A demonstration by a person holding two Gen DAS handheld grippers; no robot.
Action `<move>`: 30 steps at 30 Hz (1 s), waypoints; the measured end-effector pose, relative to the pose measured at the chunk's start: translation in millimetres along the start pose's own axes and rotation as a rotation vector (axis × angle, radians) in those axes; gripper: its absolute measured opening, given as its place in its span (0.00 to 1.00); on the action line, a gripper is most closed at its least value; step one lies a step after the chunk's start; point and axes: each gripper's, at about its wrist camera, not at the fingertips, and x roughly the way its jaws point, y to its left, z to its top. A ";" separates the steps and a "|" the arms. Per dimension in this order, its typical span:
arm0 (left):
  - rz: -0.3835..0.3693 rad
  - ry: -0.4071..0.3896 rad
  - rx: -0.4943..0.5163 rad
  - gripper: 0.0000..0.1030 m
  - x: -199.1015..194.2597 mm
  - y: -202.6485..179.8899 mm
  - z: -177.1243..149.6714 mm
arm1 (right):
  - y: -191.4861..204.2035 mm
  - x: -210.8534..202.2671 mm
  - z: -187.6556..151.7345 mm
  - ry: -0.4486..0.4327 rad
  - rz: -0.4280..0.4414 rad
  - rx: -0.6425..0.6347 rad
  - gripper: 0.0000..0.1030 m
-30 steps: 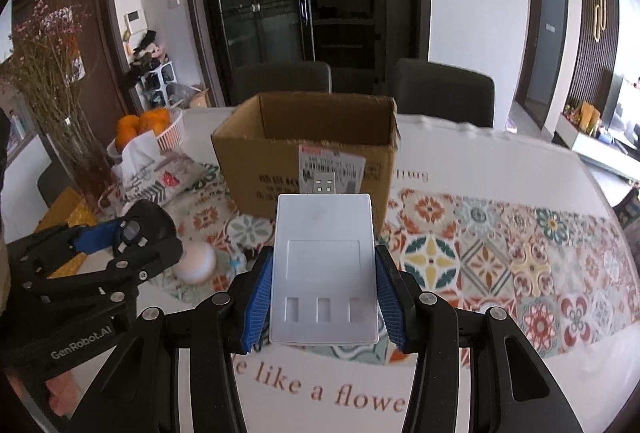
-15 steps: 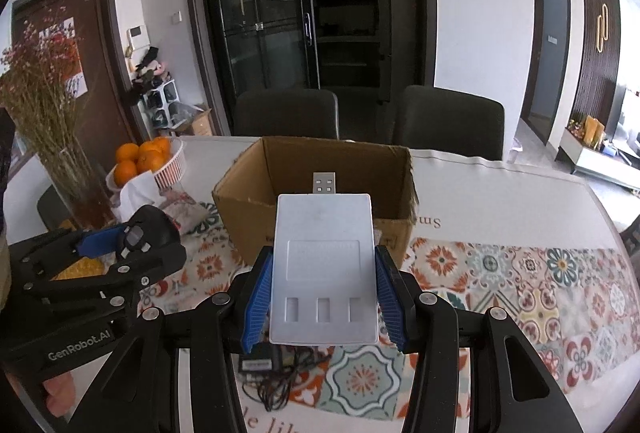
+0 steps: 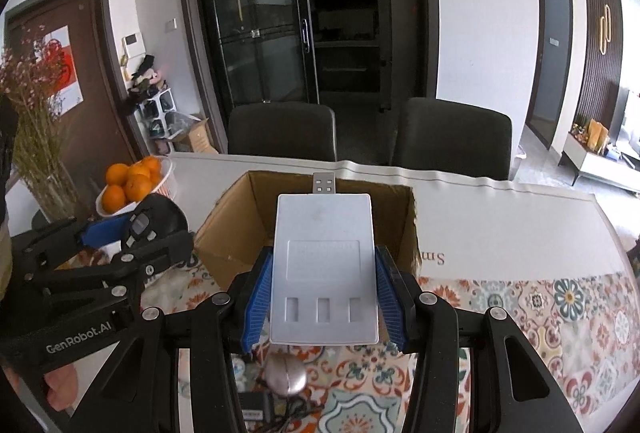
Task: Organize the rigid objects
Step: 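Lift both held items and carry them over the cardboard box, then open both tools to drop the items into the box and withdraw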
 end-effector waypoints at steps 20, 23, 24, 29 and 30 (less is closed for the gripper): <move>0.012 0.141 0.048 0.54 98.5 11.8 41.9 | -21.7 86.1 36.0 0.134 -0.015 -0.010 0.47; 0.009 0.185 0.042 0.54 116.3 12.7 39.7 | -25.8 103.9 33.8 0.183 -0.010 -0.004 0.47; 0.004 0.200 0.042 0.54 121.1 12.6 38.2 | -26.6 108.1 32.9 0.193 -0.015 -0.007 0.47; 0.013 0.240 0.055 0.54 136.1 10.8 32.1 | -27.8 124.4 28.4 0.231 -0.018 -0.026 0.47; 0.020 0.233 0.058 0.54 136.6 10.1 32.1 | -28.2 127.6 27.3 0.238 -0.021 -0.030 0.47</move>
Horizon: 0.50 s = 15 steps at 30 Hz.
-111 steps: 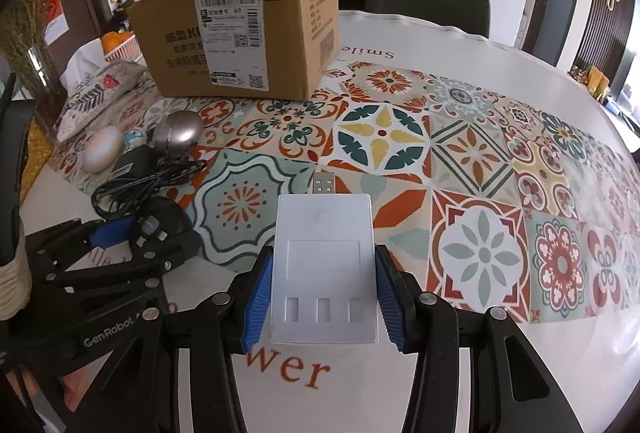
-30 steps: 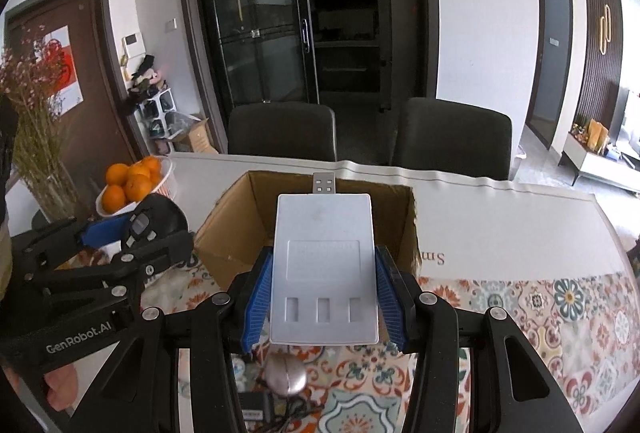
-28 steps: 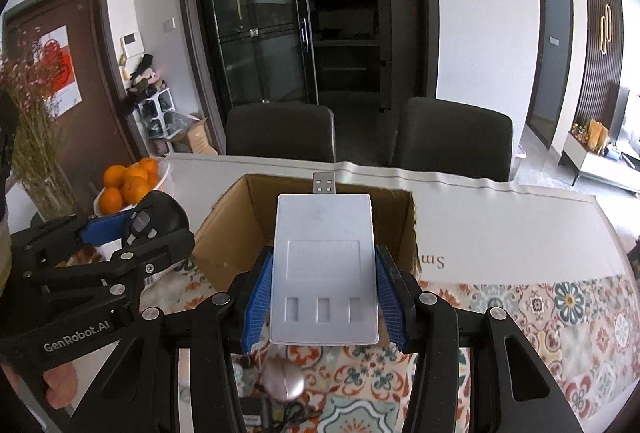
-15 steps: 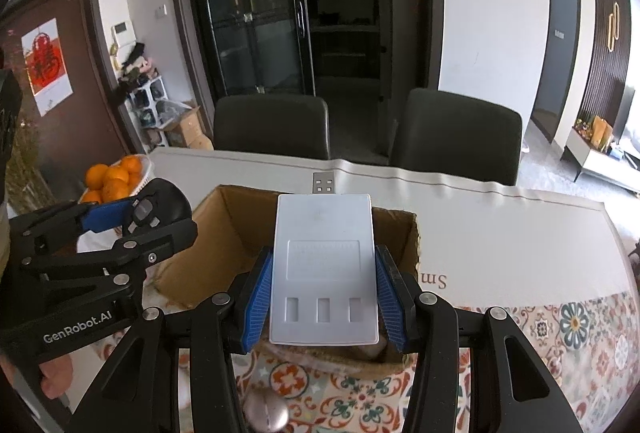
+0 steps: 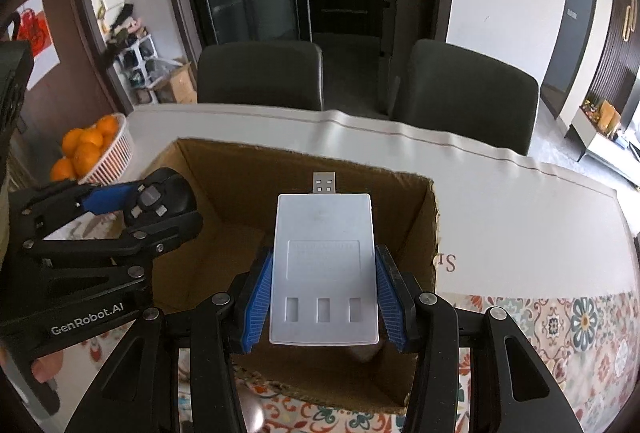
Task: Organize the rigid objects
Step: 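Open both tools to drop the items into the box and withdraw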
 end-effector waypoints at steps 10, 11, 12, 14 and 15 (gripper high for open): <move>0.110 -0.073 -0.009 0.72 -24.8 8.3 -6.3 | -0.3 4.1 -2.0 0.007 0.012 0.008 0.47; 0.124 -0.082 -0.014 0.74 -28.9 10.6 -8.8 | 0.6 3.7 -1.9 0.004 0.013 0.009 0.50; 0.138 -0.087 -0.020 0.75 -33.7 12.7 -12.0 | 1.7 2.7 -1.7 0.001 0.014 0.012 0.58; 0.155 -0.091 -0.028 0.79 -40.5 17.3 -15.7 | 4.2 -1.2 -2.2 -0.009 0.003 0.017 0.64; 0.160 -0.094 -0.031 0.80 -42.7 19.2 -17.7 | 6.1 -4.4 -2.9 -0.017 -0.004 0.015 0.64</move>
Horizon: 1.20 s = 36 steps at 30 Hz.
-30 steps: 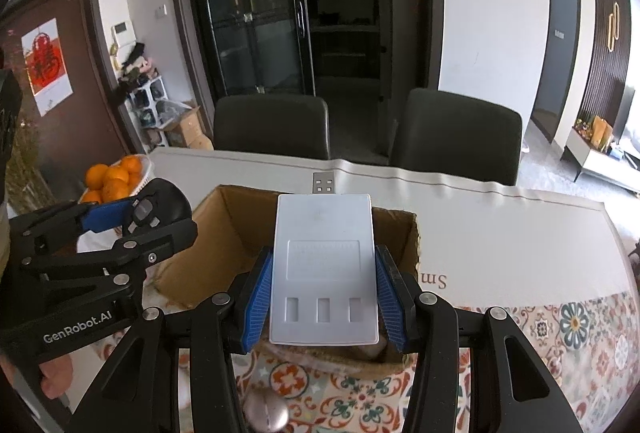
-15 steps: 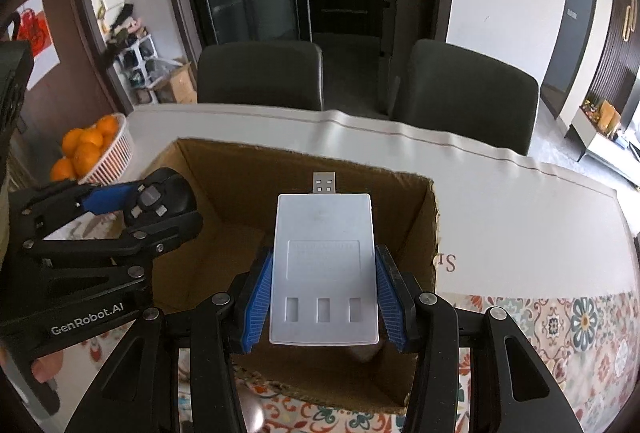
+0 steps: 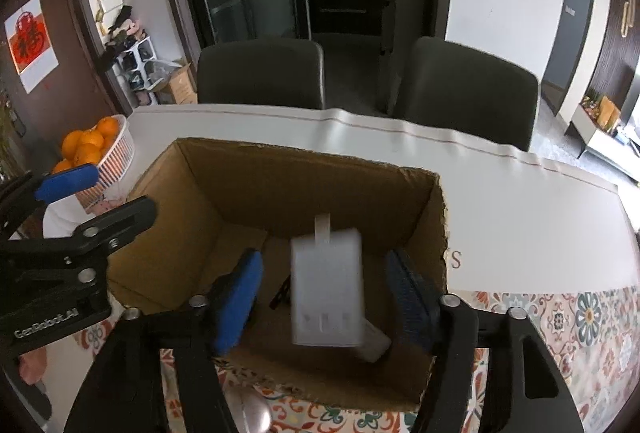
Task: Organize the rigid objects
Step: 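Open both tools to drop the items into the box and withdraw, then move the right tool to the silver dome while the left moves to the white round lamp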
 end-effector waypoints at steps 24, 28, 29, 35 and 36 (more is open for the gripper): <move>0.142 -0.073 -0.099 0.98 -89.8 27.4 -68.4 | 47.4 -89.7 -46.1 -0.138 -0.035 -0.059 0.66; 0.166 -0.061 -0.113 0.98 -91.8 30.5 -82.3 | 55.1 -91.2 -54.3 -0.139 -0.019 -0.075 0.66; 0.163 -0.055 -0.117 0.98 -91.1 31.7 -85.6 | 57.2 -90.7 -57.0 -0.136 -0.015 -0.080 0.66; 0.160 0.005 -0.128 0.98 -80.2 33.0 -106.7 | 63.8 -78.0 -72.1 -0.093 0.013 -0.089 0.66; 0.157 0.014 -0.128 0.98 -78.2 32.7 -109.8 | 64.1 -74.9 -76.2 -0.083 0.018 -0.089 0.66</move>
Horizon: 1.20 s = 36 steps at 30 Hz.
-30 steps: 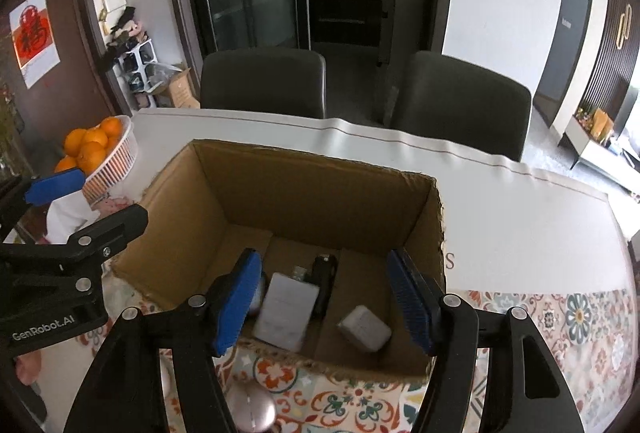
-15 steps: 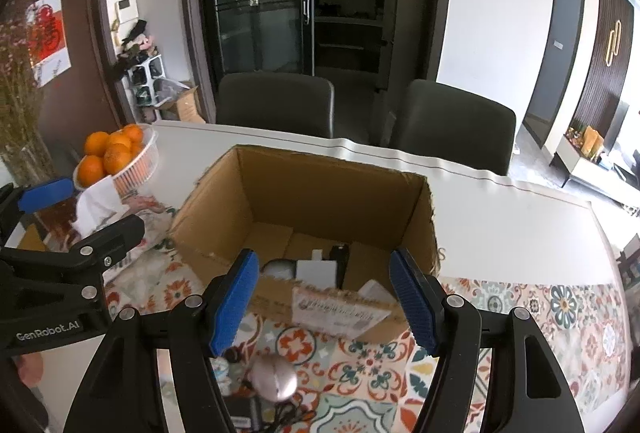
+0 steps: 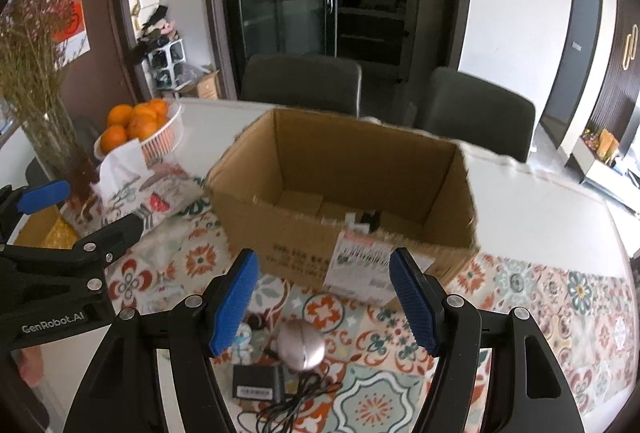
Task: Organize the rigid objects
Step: 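Move the right tool to the silver dome while the left moves to the white round lamp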
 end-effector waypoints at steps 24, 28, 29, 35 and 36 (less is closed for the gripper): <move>-0.017 0.241 0.032 0.98 71.9 -10.7 -50.2 | 6.1 80.0 -61.2 0.245 0.098 -0.002 0.66; -0.019 0.275 0.032 0.98 83.5 -12.1 -55.8 | 4.0 93.6 -68.6 0.279 0.111 0.008 0.66; -0.017 0.284 0.034 0.98 86.6 -12.6 -57.4 | 4.0 96.7 -70.3 0.288 0.113 0.009 0.66; -0.014 0.322 0.033 0.98 100.7 -11.7 -64.2 | 6.4 115.0 -78.6 0.332 0.131 0.013 0.65; -0.016 0.328 0.032 0.98 103.3 -11.5 -65.1 | 6.5 118.7 -80.0 0.341 0.134 0.016 0.65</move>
